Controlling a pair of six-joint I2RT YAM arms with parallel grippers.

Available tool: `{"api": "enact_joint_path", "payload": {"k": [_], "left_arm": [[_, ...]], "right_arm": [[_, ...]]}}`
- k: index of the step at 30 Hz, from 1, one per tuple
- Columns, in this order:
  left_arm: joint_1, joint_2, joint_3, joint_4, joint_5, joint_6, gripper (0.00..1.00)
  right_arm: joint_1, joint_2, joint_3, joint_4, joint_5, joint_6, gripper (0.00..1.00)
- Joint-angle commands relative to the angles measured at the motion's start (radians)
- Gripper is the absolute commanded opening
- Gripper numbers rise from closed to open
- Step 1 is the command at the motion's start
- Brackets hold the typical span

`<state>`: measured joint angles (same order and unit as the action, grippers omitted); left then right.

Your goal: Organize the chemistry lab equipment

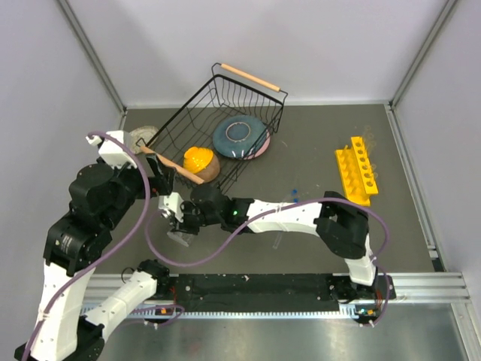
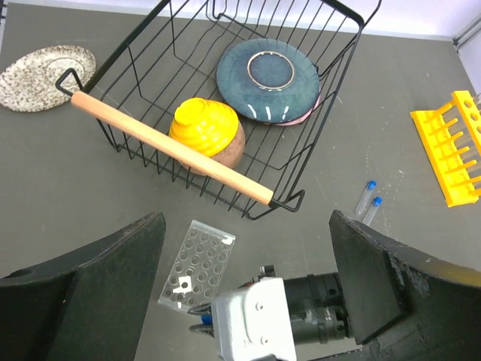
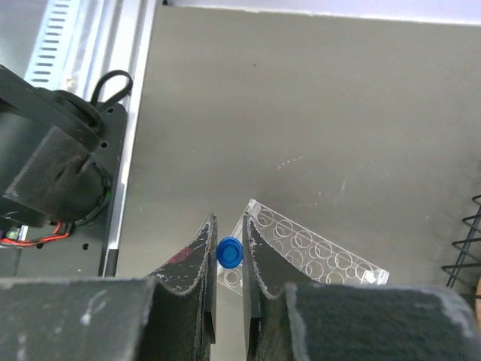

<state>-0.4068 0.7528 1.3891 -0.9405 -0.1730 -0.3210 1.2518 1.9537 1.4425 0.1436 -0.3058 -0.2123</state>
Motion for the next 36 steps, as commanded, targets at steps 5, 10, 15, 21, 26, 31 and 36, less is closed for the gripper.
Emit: {"api": "enact_joint_path", "payload": {"k": [5, 10, 15, 21, 26, 31, 36], "left_arm": [[0.005, -0.024, -0.030, 0.020, -0.003, 0.014, 0.96], [0.005, -0.027, -0.039, 0.022, -0.002, 0.014, 0.96], [0.005, -0.024, -0.047, 0.025, -0.002, 0.016, 0.96], [0.005, -0.024, -0.044, 0.022, 0.000, 0.019, 0.96], [0.005, -0.021, -0.045, 0.023, 0.004, 0.020, 0.96], [0.005, -0.017, -0.044, 0.031, 0.010, 0.019, 0.96], [0.005, -0.018, -0.050, 0.028, 0.012, 0.016, 0.96]], "right_arm": [[0.011, 0.073, 0.065, 0.088, 0.051, 0.013, 0.04], [0.012, 0.090, 0.059, 0.099, 0.065, 0.001, 0.04], [0.011, 0.109, 0.065, 0.097, 0.063, 0.007, 0.04], [0.011, 0.129, 0.053, 0.114, 0.079, 0.010, 0.05], [0.011, 0.126, 0.032, 0.128, 0.089, 0.007, 0.05], [0.011, 0.132, 0.004, 0.160, 0.094, 0.010, 0.08], [0.011, 0.146, -0.013, 0.186, 0.108, 0.008, 0.12]]}}
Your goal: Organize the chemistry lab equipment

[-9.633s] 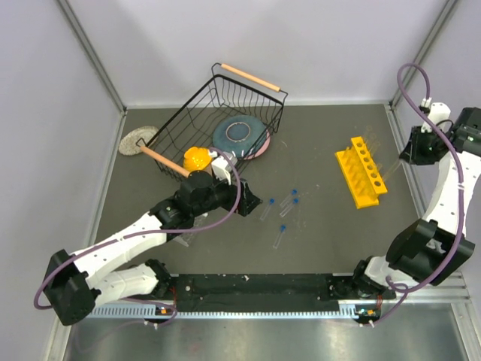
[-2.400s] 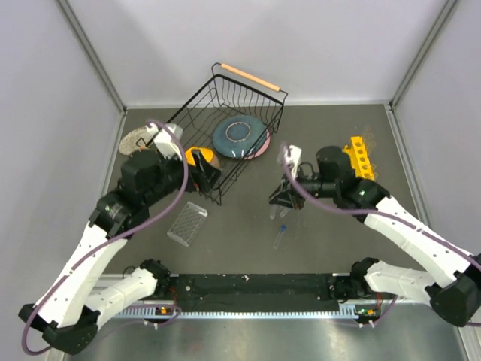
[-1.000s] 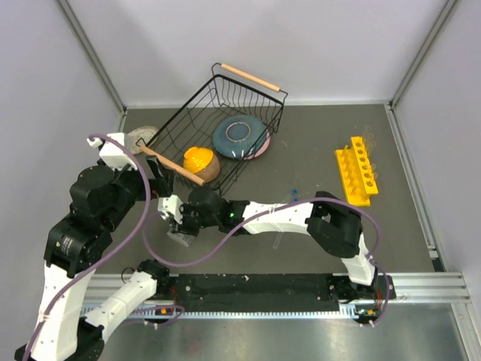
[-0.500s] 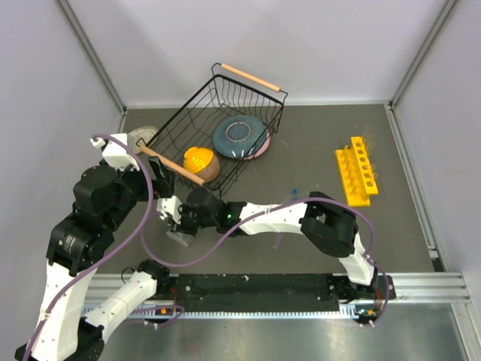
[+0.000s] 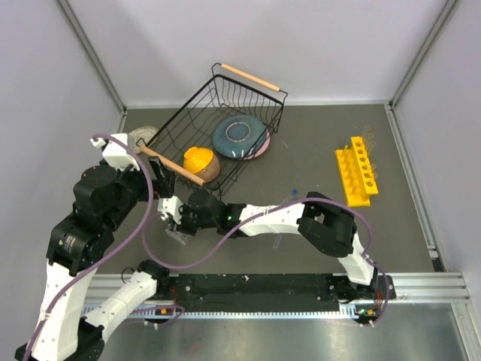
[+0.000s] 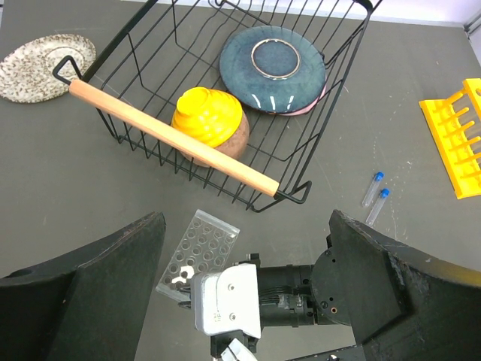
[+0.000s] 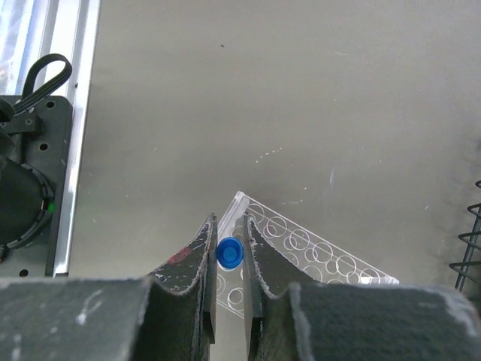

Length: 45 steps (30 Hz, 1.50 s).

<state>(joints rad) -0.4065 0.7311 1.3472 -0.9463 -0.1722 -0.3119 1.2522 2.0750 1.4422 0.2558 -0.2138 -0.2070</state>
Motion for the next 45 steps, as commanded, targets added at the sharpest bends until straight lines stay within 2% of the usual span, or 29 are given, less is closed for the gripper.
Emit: {"api": "enact_joint_path", "payload": {"k": [1, 10, 20, 26, 33, 37, 39, 43, 45], "left_arm": [[0.005, 0.002, -0.010, 0.035, 0.011, 0.005, 0.96], [0.005, 0.005, -0.017, 0.047, 0.019, -0.001, 0.96], [0.005, 0.005, -0.007, 0.050, 0.026, -0.009, 0.96], [0.005, 0.013, 0.029, 0.049, 0.034, -0.006, 0.96], [0.005, 0.030, 0.098, 0.035, 0.040, 0.004, 0.96], [0.005, 0.044, 0.159, 0.020, 0.043, 0.010, 0.97], [0.005, 0.044, 0.164, 0.020, 0.049, 0.002, 0.99], [0.005, 0.031, 0.110, 0.044, 0.146, -0.029, 0.99], [0.005, 0.025, 0.057, 0.061, 0.209, -0.048, 0.99]], "right_arm": [[0.010, 0.023, -0.016, 0.076, 0.017, 0.003, 0.12], [0.010, 0.028, -0.025, 0.082, 0.017, 0.008, 0.19], [0.010, -0.010, -0.019, 0.056, 0.011, 0.008, 0.41], [0.010, -0.073, 0.072, -0.019, -0.061, 0.020, 0.51], [0.012, -0.145, 0.149, -0.208, -0.280, -0.023, 0.64], [0.012, -0.225, 0.146, -0.434, -0.433, -0.165, 0.70], [0.012, -0.271, 0.107, -0.537, -0.499, -0.230, 0.72], [-0.011, -0.488, -0.050, -0.755, -0.549, -0.396, 0.74], [-0.074, -0.562, -0.147, -0.848, -0.561, -0.393, 0.74]]}}
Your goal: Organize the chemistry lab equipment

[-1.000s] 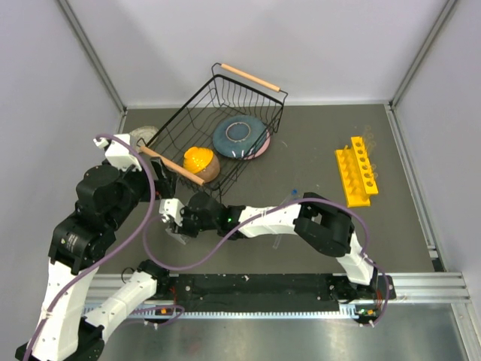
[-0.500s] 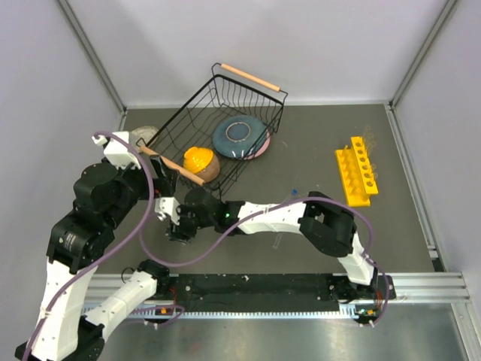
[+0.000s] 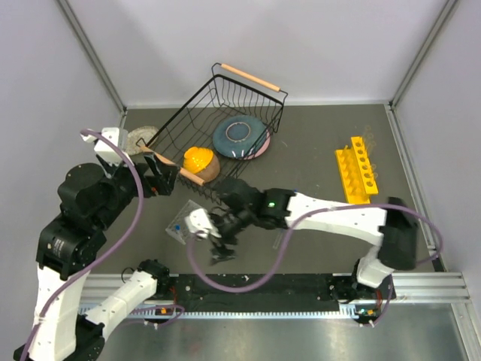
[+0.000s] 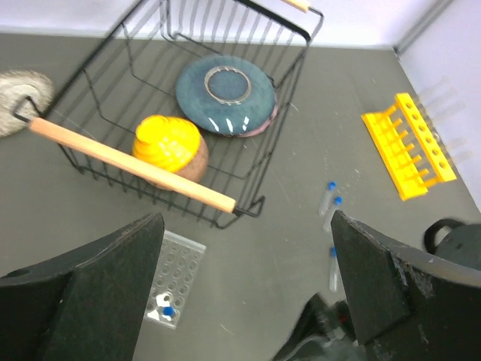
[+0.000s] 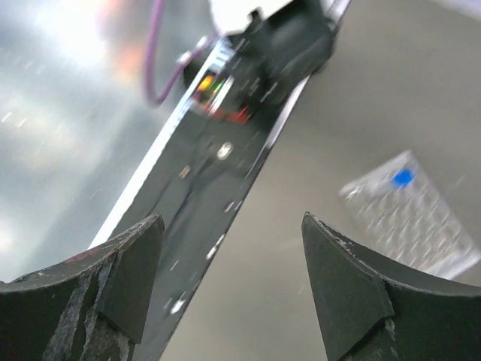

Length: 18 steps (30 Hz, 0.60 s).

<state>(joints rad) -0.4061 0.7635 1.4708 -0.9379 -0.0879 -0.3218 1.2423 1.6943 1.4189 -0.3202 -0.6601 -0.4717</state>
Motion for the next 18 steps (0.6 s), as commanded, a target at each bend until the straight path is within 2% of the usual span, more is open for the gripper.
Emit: {"api": "enact_joint_path", "payload": {"k": [1, 3, 5, 6, 8, 10, 11, 12, 15, 18], "left_arm": [[0.004, -0.012, -0.087, 0.077, 0.152, -0.046, 0.99], [0.004, -0.033, -0.131, 0.122, 0.241, -0.063, 0.99], [0.004, -0.047, -0.208, 0.210, 0.342, -0.094, 0.95], [0.004, -0.047, -0.257, 0.238, 0.379, -0.111, 0.93], [0.003, -0.015, -0.294, 0.307, 0.501, -0.140, 0.87], [-0.028, 0.022, -0.342, 0.350, 0.542, -0.184, 0.82], [-0.057, 0.057, -0.352, 0.364, 0.534, -0.192, 0.81], [-0.139, 0.078, -0.362, 0.387, 0.472, -0.194, 0.81], [-0.323, 0.192, -0.342, 0.393, 0.349, -0.198, 0.81], [-0.445, 0.330, -0.330, 0.398, 0.266, -0.221, 0.77]], "right_arm": [[-0.102, -0.221, -0.152, -0.299, -0.119, -0.098, 0.74], [-0.242, -0.316, -0.219, -0.386, -0.137, -0.079, 0.74], [-0.337, -0.402, -0.285, -0.425, -0.131, -0.070, 0.74], [-0.453, -0.427, -0.308, -0.451, -0.122, -0.065, 0.74], [-0.562, -0.472, -0.356, -0.464, -0.119, -0.047, 0.74], [-0.709, -0.516, -0.379, -0.467, -0.136, -0.004, 0.73], [-0.754, -0.527, -0.397, -0.467, -0.154, 0.011, 0.73], [-0.823, -0.541, -0.403, -0.465, -0.154, 0.040, 0.73], [-0.918, -0.559, -0.422, -0.461, -0.174, 0.093, 0.73], [-1.009, -0.558, -0.417, -0.450, -0.187, 0.154, 0.73]]}}
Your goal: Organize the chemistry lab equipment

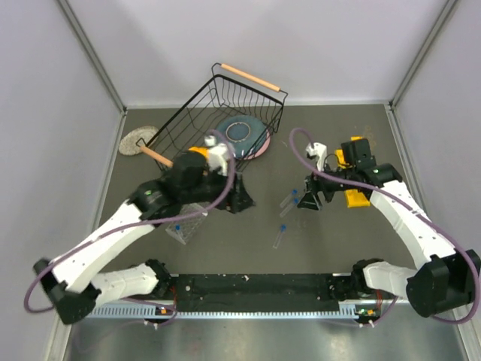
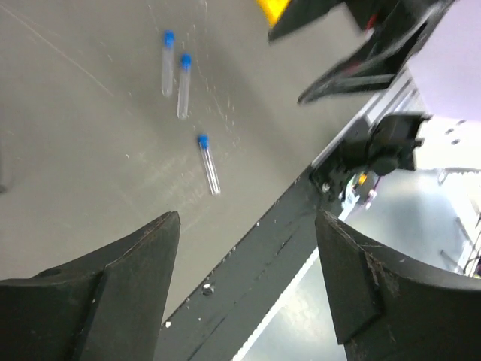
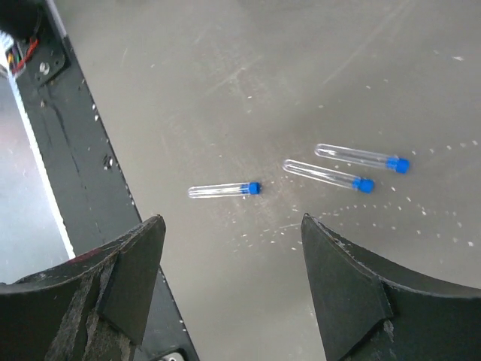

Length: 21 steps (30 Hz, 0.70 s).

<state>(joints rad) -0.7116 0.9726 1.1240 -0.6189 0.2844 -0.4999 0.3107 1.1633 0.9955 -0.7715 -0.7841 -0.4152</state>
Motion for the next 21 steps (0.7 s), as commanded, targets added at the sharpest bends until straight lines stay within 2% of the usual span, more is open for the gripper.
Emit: {"api": "enact_joint_path", "payload": {"k": [1, 5, 8, 13, 21], "left_arm": [[-0.166, 0.186, 0.020, 0.082, -0.126, -0.049, 0.77], [-0.261, 0.352, 0.033, 0.111, -0.195, -0.060, 0.71], [-0.296, 0.492, 0.046, 0.136, -0.189, -0.072, 0.64], [-0.367, 0.708, 0.069, 0.202, -0.209, -0.074, 0.60], [-0.423, 0.862, 0.152, 0.142, -0.275, -0.086, 0.50]], "right_arm": [[-0.122, -0.022, 0.011, 0.008, -0.073, 0.111, 0.73], [-0.215, -0.004, 0.023, 0.021, -0.144, 0.182, 0.73], [-0.260, 0.010, 0.031, 0.026, -0.162, 0.204, 0.73], [-0.269, 0.016, 0.006, 0.043, -0.172, 0.225, 0.72], [-0.271, -0.005, -0.035, 0.078, -0.164, 0.251, 0.72]]}}
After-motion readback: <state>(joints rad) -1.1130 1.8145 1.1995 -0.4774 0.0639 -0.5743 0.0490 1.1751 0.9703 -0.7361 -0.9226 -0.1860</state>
